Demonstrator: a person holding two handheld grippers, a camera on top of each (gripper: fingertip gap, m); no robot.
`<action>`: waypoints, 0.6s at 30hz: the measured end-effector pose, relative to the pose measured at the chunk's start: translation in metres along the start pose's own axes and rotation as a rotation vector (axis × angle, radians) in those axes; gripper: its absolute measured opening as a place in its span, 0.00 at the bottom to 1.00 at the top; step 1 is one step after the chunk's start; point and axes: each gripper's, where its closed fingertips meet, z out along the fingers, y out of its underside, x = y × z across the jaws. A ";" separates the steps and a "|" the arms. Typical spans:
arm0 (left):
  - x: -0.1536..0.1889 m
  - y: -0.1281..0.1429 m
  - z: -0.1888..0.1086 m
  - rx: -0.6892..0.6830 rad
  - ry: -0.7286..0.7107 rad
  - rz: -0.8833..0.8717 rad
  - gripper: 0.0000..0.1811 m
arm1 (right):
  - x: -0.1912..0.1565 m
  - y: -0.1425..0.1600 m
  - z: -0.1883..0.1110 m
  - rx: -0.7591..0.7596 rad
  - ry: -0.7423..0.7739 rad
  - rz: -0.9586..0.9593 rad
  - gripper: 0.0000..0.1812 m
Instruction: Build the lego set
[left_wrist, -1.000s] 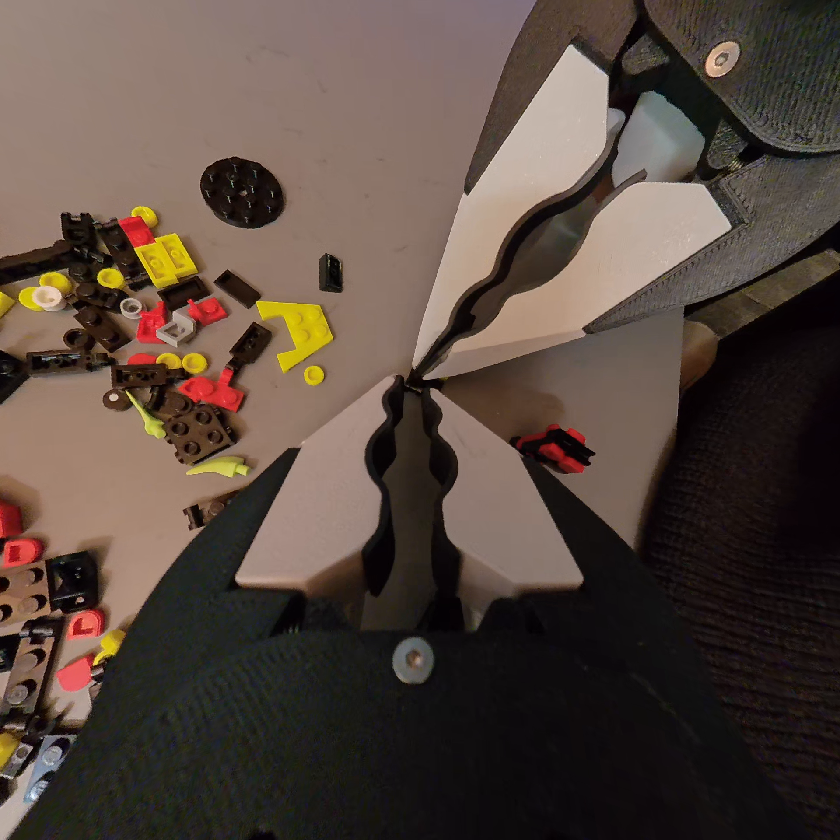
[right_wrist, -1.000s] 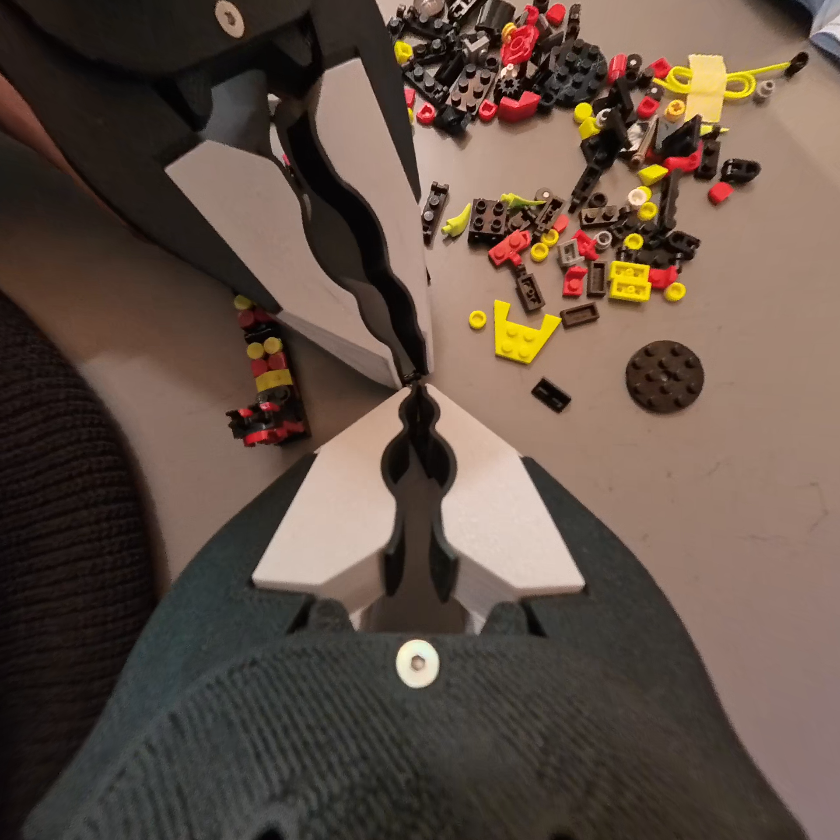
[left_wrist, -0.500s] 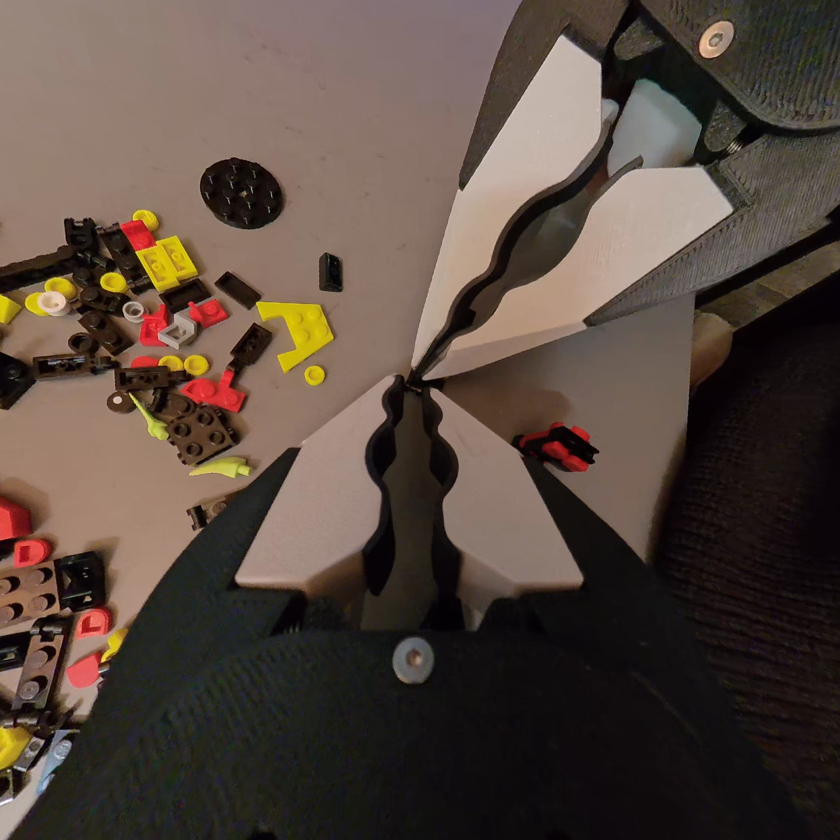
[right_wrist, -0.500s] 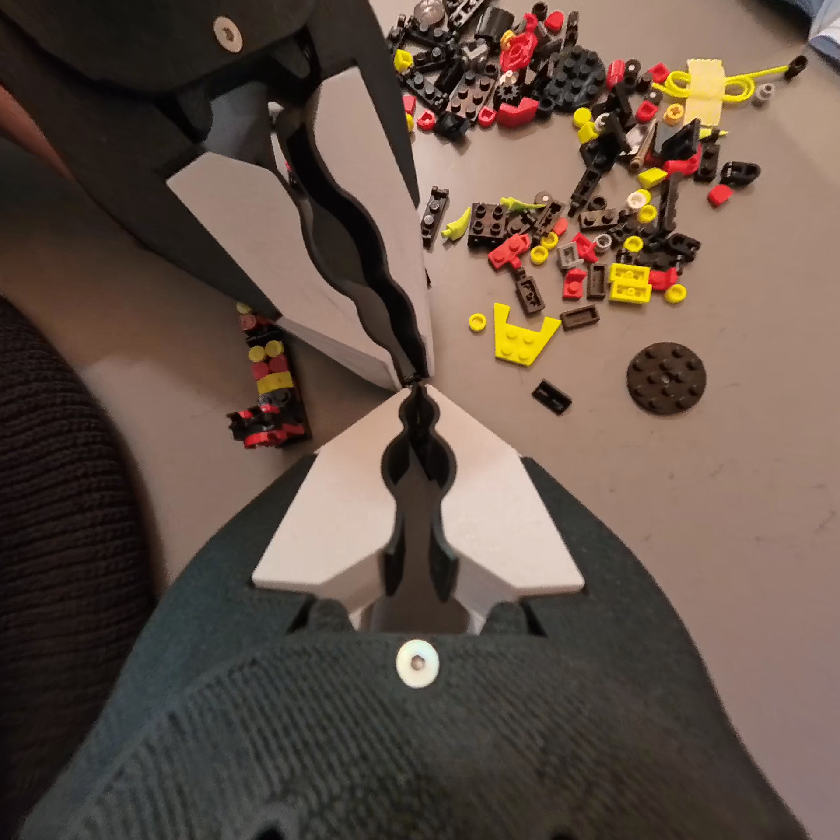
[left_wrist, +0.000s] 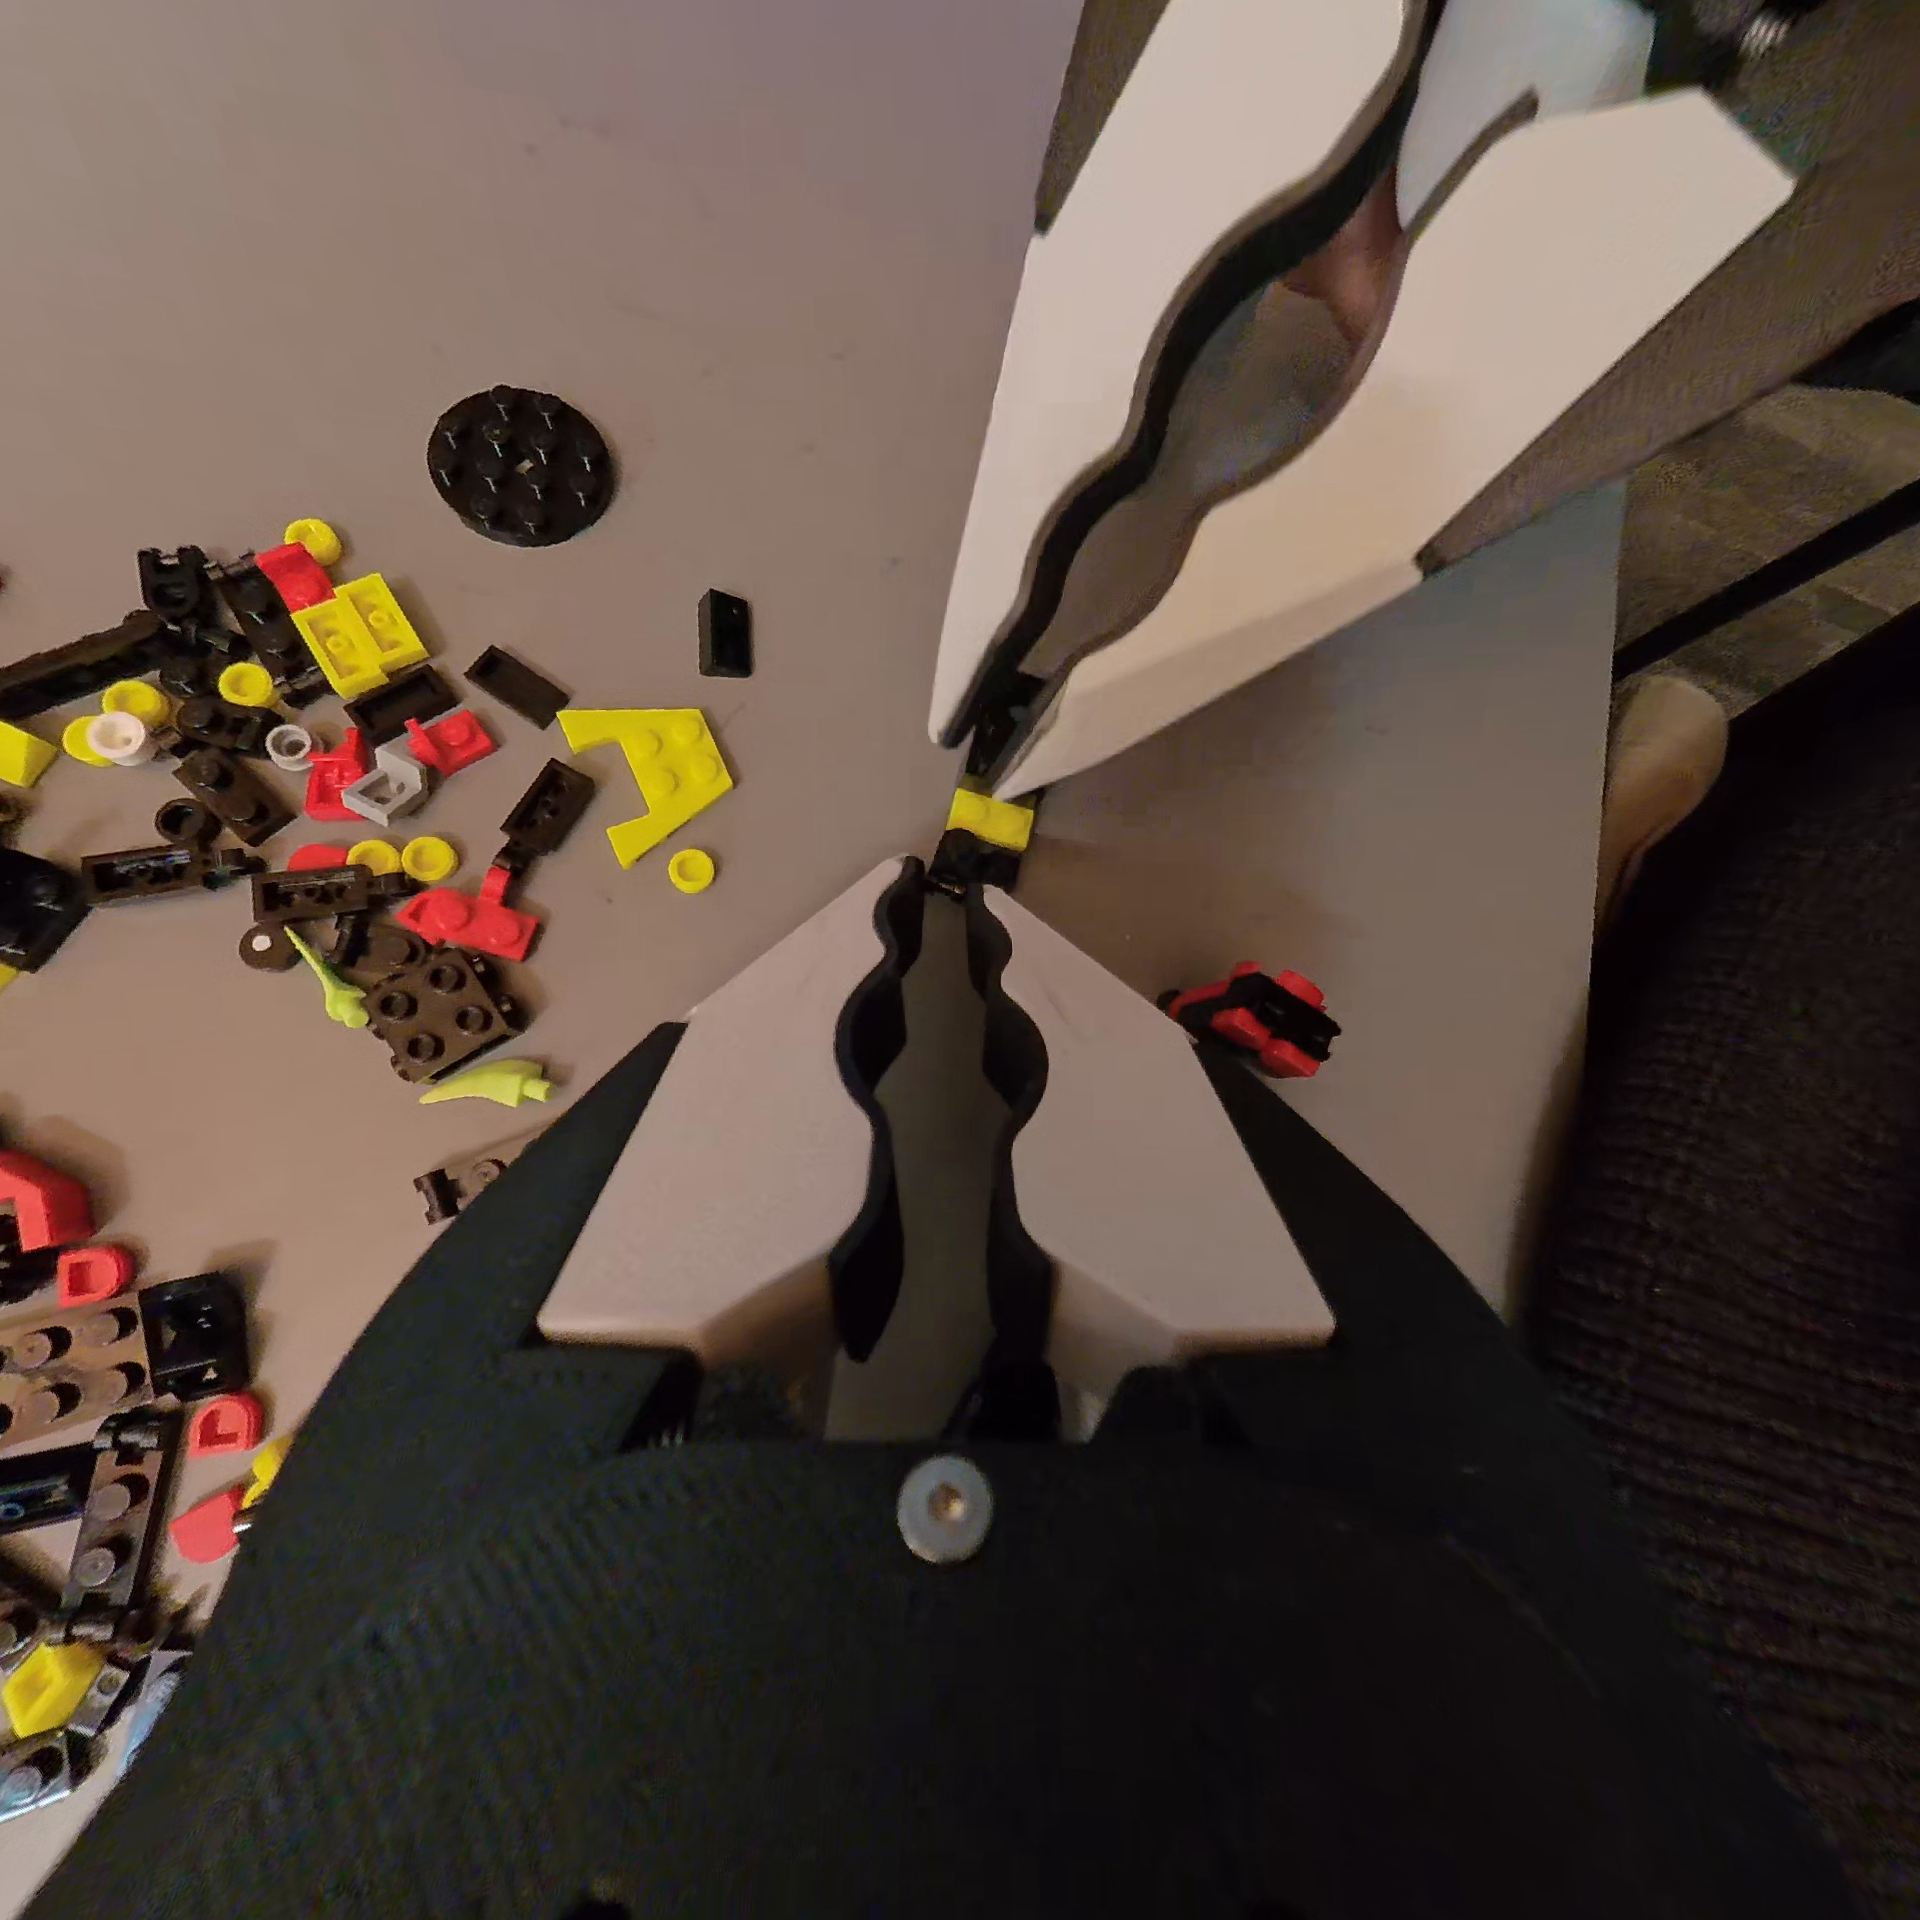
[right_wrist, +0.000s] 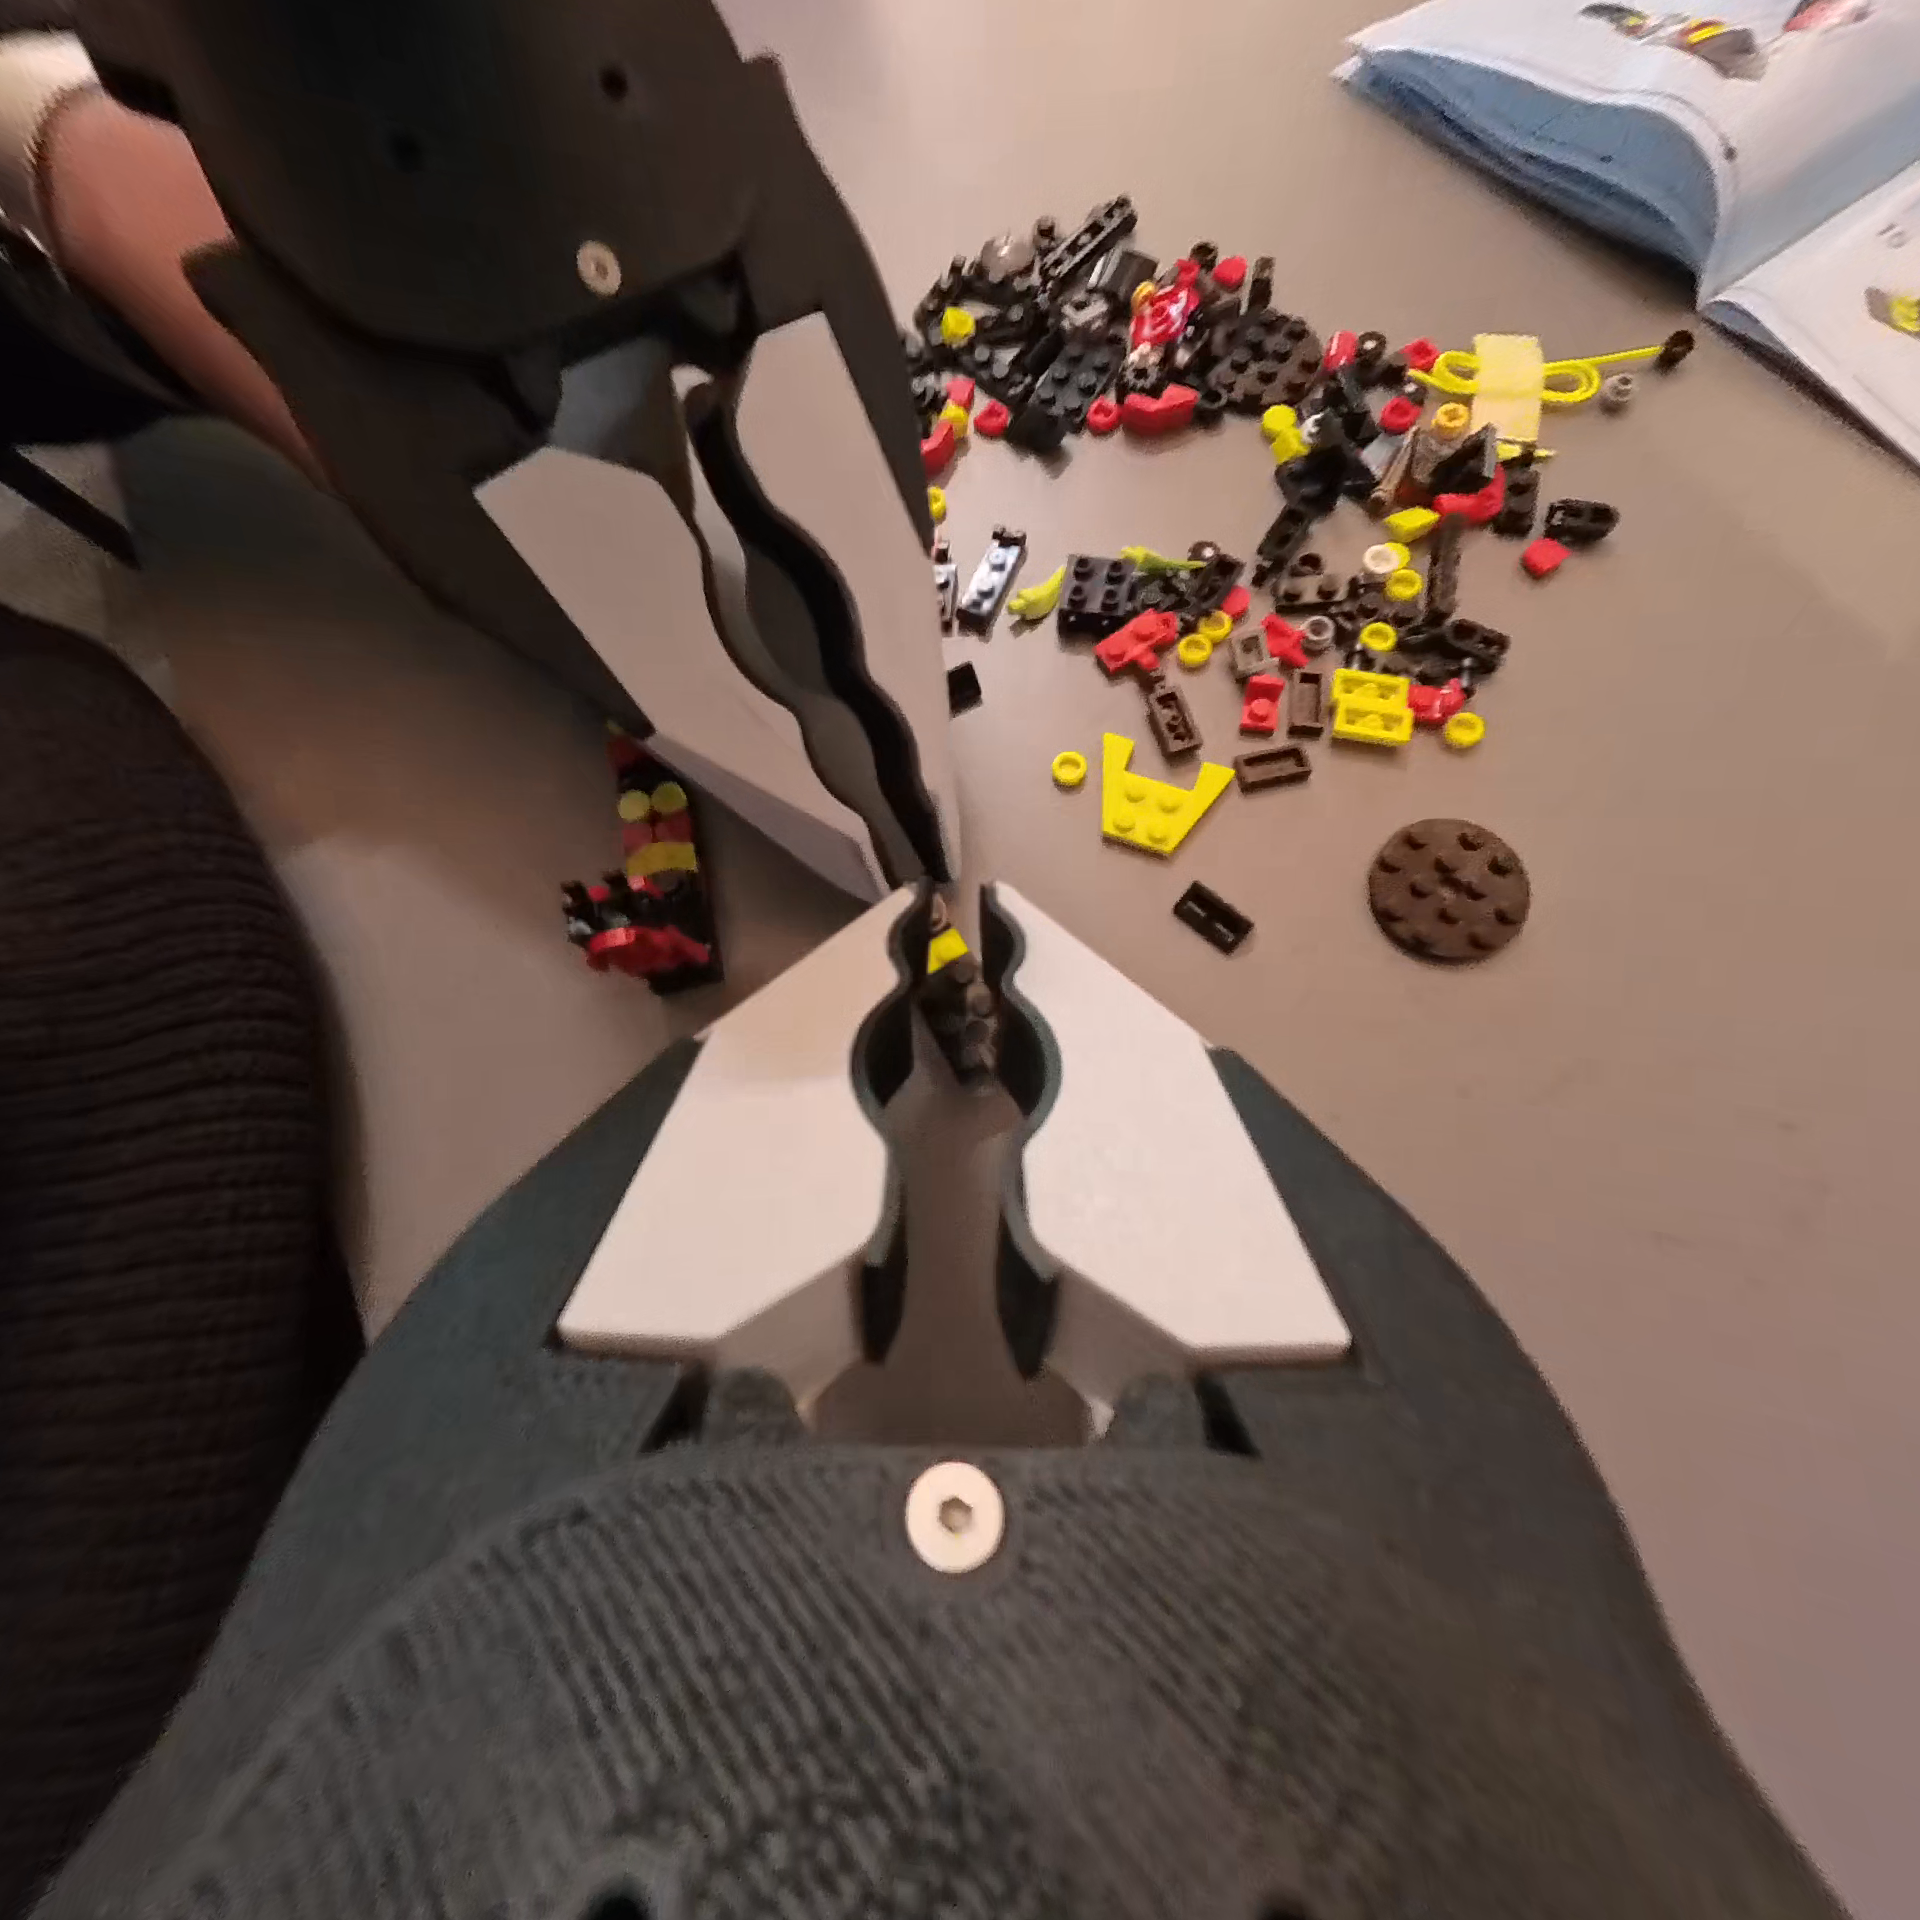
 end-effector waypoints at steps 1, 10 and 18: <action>0.000 0.000 0.000 -0.001 -0.004 0.003 0.03 | -0.001 0.002 0.002 -0.021 0.015 -0.027 0.03; 0.001 0.001 0.000 -0.008 -0.011 0.010 0.03 | -0.010 0.009 0.016 -0.130 0.081 -0.146 0.00; 0.001 0.001 0.001 -0.010 -0.014 0.014 0.03 | -0.006 0.009 0.015 -0.143 0.108 -0.136 0.00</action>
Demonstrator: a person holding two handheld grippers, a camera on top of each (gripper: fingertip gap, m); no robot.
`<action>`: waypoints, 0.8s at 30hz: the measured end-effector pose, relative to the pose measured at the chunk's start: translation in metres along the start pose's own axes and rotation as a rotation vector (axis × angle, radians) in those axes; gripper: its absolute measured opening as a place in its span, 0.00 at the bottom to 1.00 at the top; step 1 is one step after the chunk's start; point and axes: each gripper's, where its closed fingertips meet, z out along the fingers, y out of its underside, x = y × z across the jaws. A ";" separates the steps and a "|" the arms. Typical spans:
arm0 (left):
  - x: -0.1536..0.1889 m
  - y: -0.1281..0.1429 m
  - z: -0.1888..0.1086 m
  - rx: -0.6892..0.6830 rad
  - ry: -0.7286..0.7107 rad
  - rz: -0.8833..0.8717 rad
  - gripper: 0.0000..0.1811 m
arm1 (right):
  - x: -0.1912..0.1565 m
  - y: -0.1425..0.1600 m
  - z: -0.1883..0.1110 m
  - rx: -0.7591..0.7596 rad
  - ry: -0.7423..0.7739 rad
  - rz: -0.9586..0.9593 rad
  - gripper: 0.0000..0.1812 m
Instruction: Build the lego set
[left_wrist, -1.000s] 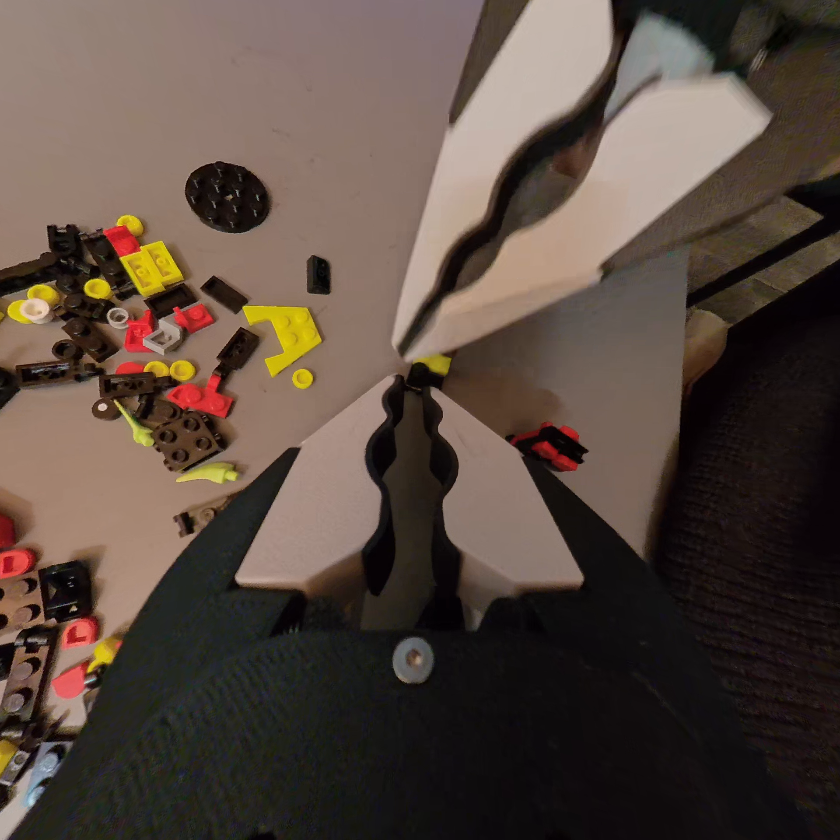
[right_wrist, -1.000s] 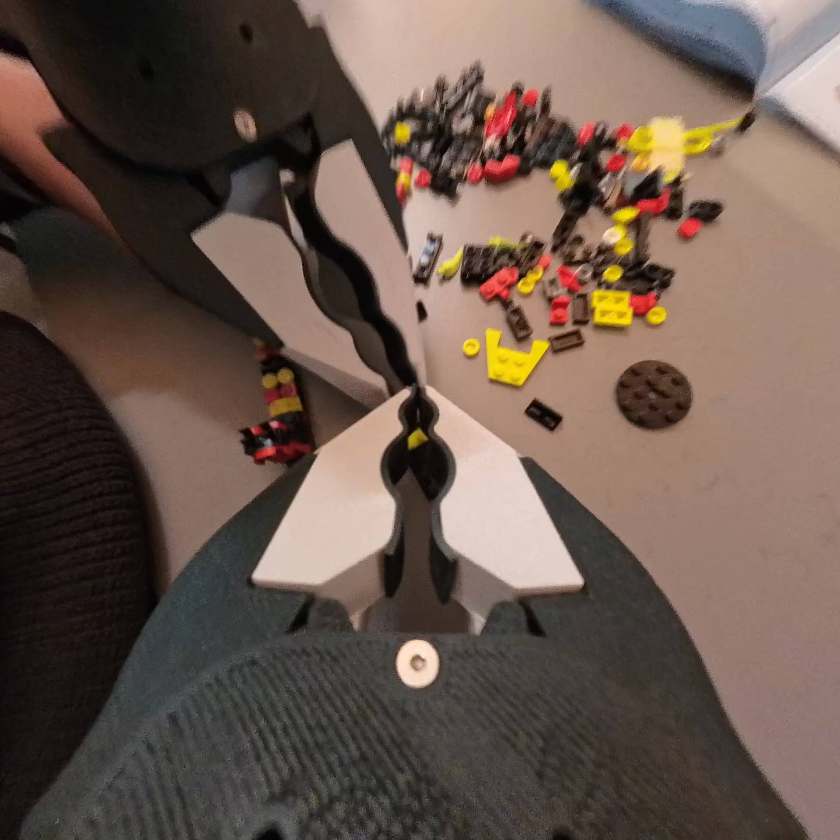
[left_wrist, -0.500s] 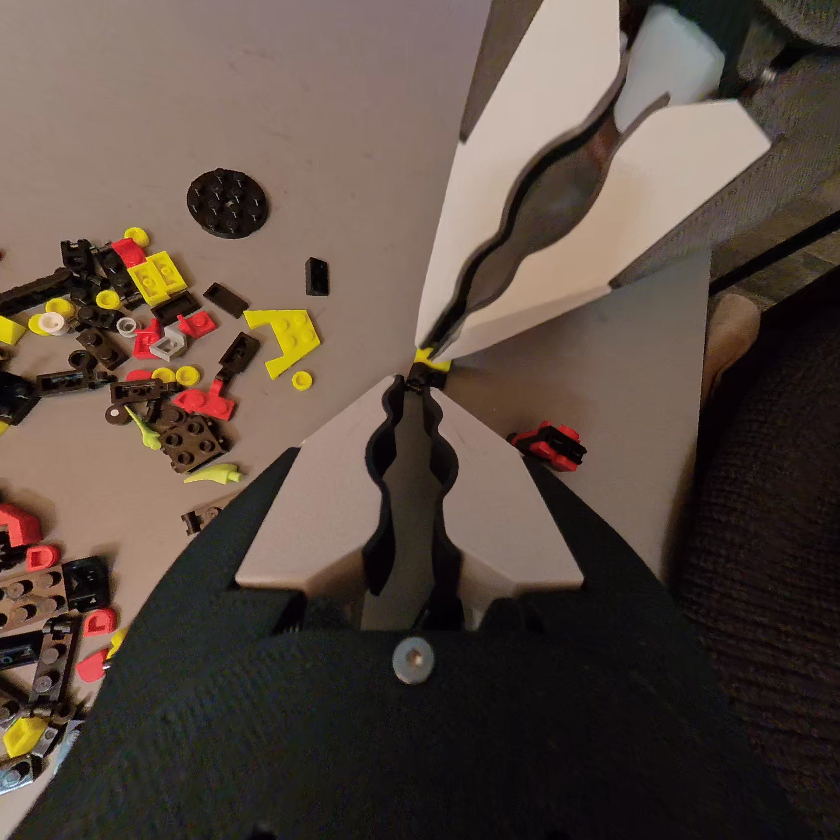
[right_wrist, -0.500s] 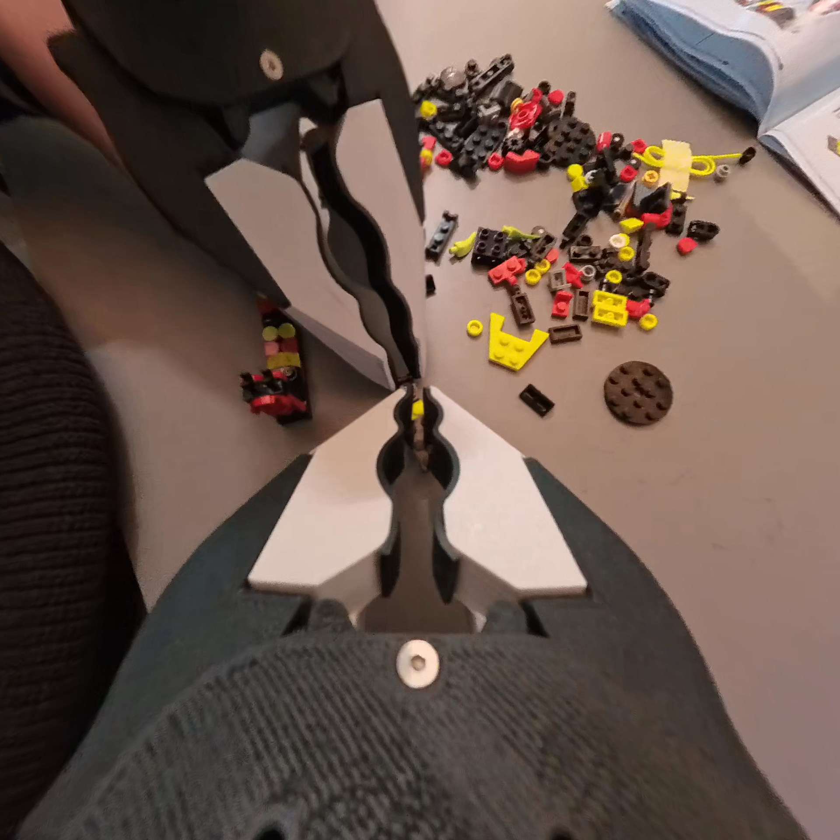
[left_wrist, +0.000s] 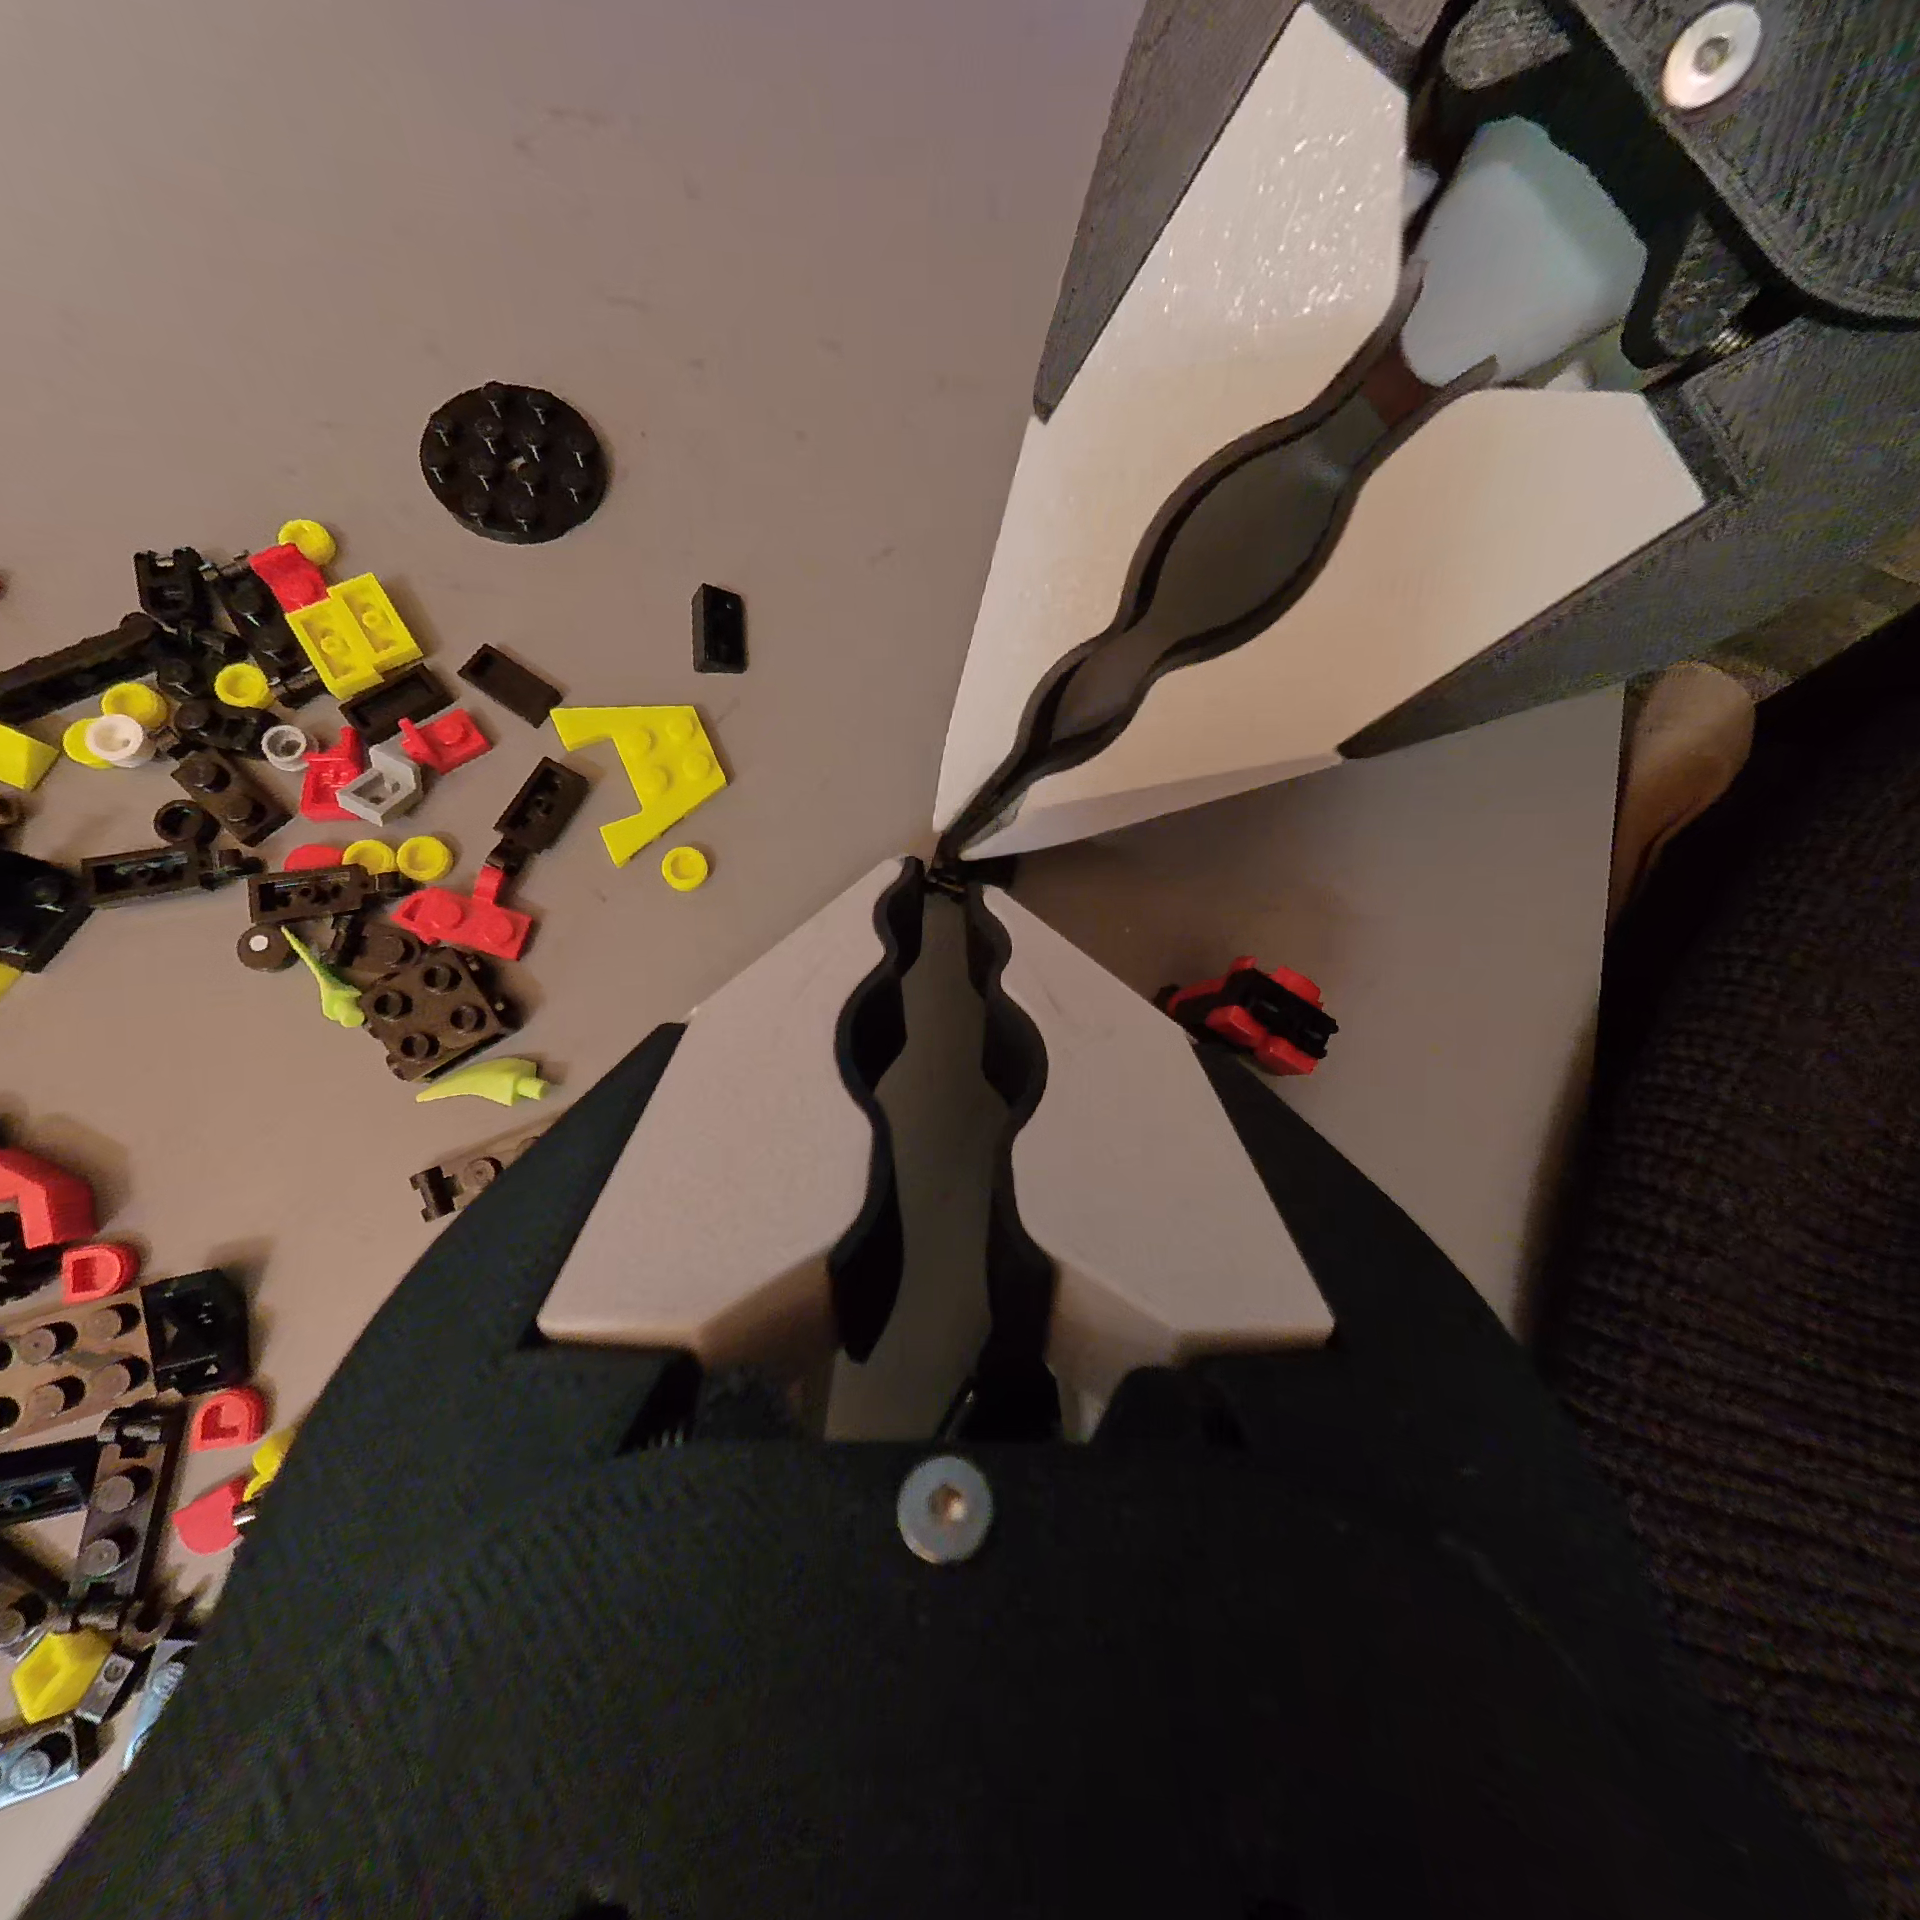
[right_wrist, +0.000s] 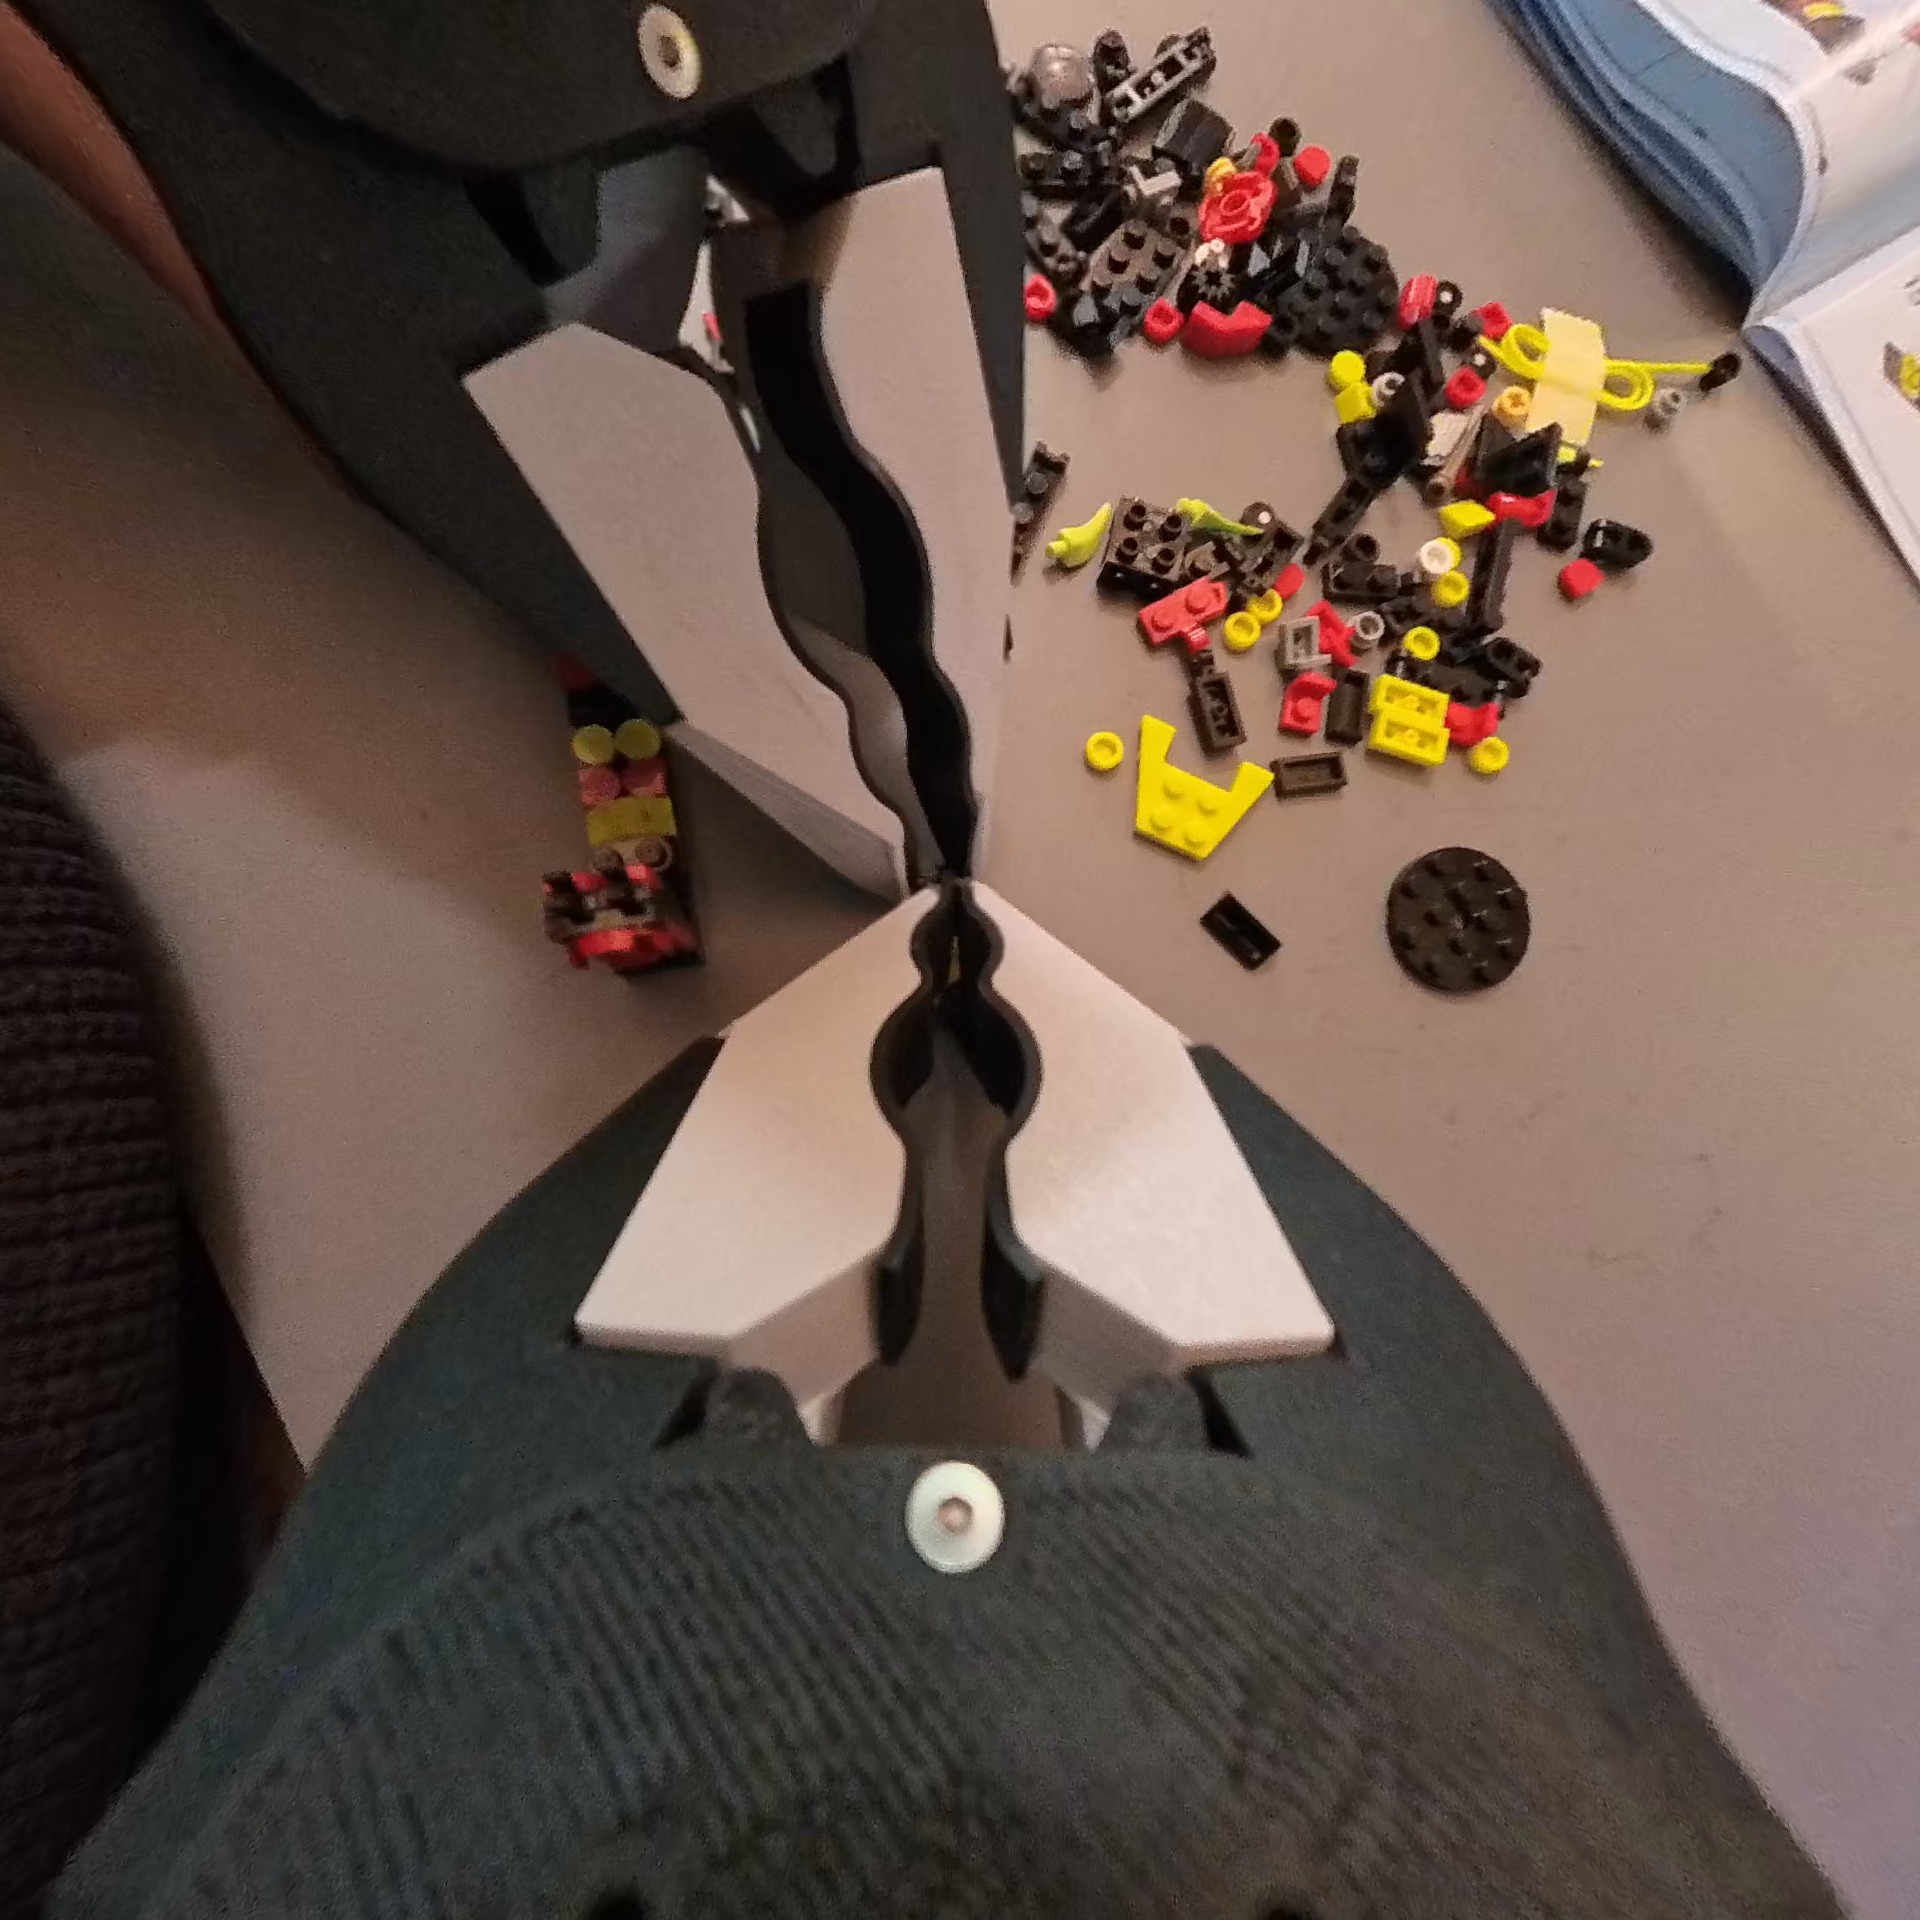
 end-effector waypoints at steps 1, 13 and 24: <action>0.000 0.000 0.000 0.000 0.000 0.000 0.03 | 0.000 0.001 0.000 -0.002 -0.007 0.010 0.00; 0.004 0.000 0.003 -0.004 0.010 -0.009 0.02 | -0.004 0.003 0.003 -0.016 -0.053 0.095 0.00; 0.003 0.000 0.003 0.003 0.010 -0.024 0.02 | 0.030 -0.012 -0.029 0.232 -0.062 0.274 0.00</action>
